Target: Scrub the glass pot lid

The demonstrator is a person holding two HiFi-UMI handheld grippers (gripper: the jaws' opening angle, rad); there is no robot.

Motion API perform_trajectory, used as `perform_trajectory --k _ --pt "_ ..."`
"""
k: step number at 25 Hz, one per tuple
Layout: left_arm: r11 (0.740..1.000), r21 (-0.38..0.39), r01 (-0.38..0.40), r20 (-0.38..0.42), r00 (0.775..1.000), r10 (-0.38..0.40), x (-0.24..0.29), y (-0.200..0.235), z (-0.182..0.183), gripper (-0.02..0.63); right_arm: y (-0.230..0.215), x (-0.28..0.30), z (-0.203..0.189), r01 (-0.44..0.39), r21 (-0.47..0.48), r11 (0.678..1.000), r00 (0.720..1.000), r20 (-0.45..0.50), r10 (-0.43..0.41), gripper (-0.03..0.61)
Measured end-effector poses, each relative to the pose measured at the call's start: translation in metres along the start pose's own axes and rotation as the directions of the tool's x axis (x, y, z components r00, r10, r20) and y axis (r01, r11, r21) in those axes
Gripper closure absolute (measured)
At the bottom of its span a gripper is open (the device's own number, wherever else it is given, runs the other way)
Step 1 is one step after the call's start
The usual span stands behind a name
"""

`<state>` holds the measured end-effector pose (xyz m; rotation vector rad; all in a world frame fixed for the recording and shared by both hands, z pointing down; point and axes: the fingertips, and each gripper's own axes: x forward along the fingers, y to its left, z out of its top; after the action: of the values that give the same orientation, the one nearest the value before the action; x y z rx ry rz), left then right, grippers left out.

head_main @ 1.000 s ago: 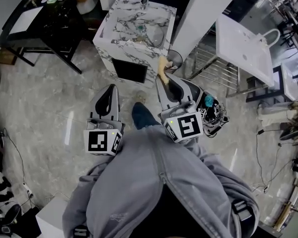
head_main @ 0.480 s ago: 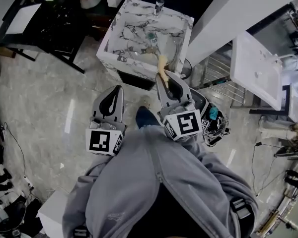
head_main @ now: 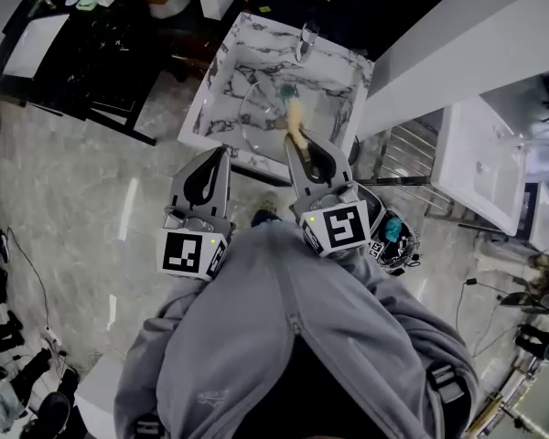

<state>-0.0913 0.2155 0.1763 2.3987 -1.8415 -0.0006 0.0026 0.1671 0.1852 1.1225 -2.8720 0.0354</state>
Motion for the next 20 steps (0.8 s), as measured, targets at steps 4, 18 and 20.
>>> perform_trajectory --k 4,18,20 --pt "0.998 -0.020 0.055 -0.007 0.998 -0.055 0.035 0.003 -0.002 0.598 -0.026 0.015 0.004 0.041 -0.010 0.999 0.999 0.017 -0.040 0.525" --pt "0.951 -0.004 0.310 -0.077 0.948 -0.310 0.140 0.006 0.001 0.598 -0.105 0.028 0.013 0.322 0.023 0.947 0.946 0.024 -0.322 0.525" --pt "0.940 -0.001 0.340 -0.083 0.937 -0.339 0.152 0.013 0.007 0.598 -0.110 0.035 0.017 0.361 0.026 0.932 0.932 0.020 -0.361 0.525"
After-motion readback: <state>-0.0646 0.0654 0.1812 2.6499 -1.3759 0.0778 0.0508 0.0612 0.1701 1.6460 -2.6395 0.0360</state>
